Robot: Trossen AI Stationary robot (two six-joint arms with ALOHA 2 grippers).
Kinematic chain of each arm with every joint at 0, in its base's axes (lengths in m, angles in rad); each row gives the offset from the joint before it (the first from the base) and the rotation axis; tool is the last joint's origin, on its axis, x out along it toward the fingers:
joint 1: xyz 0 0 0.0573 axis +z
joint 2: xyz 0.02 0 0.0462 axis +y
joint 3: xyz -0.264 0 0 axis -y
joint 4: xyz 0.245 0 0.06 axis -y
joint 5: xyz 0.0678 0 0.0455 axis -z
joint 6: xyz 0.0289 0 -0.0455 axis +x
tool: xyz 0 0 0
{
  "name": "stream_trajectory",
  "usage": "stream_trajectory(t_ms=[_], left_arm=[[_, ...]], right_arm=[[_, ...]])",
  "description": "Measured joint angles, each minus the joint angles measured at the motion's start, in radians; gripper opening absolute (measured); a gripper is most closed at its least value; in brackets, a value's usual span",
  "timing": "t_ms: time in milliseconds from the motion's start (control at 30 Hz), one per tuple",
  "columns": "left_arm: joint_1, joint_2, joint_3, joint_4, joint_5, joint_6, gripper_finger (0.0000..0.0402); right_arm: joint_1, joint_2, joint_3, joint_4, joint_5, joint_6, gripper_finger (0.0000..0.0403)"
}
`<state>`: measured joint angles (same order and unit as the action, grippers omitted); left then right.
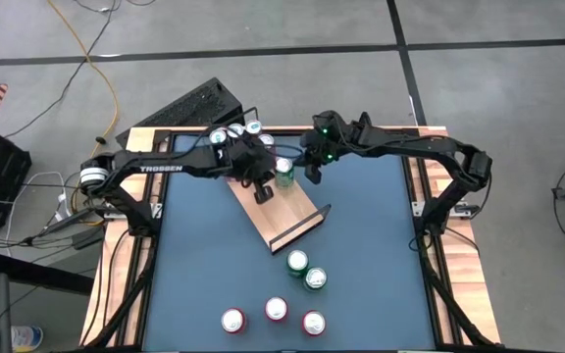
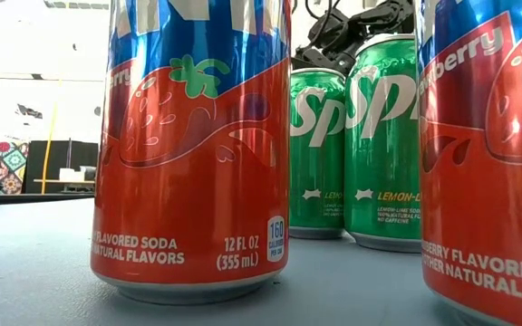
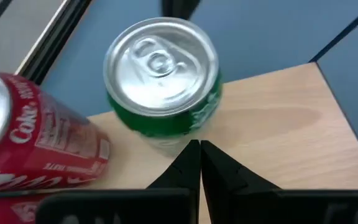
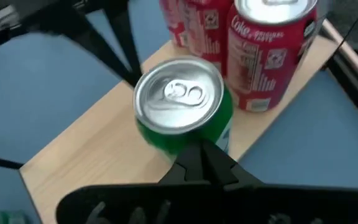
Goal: Place canned beverage on shelf
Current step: Put the bottom green soda can on the shelf
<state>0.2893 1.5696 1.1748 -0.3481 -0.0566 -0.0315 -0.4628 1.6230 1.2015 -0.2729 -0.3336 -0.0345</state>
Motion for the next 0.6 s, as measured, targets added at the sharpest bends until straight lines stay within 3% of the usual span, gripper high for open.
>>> stream_trajectory(t_ms=[133, 333, 600], left_arm=[[-0.019, -0.006, 0.010, -0.031, -0.027, -0.029, 0.0000], [-0.041, -0.071, 0.014, -0.102, -0.192, -0.037, 0.0000], [-0.009, -0.037, 0.011, -0.045, -0.192, -0.006, 0.0000]], right_arm=[[-0.004, 0.000, 0.000, 0.024, 0.009, 0.000, 0.0000], [-0.002, -0.014, 0.000, -0.033, 0.042, 0.002, 0.0000], [-0.002, -0.014, 0.000, -0.065, 0.080, -0.007, 0.0000]])
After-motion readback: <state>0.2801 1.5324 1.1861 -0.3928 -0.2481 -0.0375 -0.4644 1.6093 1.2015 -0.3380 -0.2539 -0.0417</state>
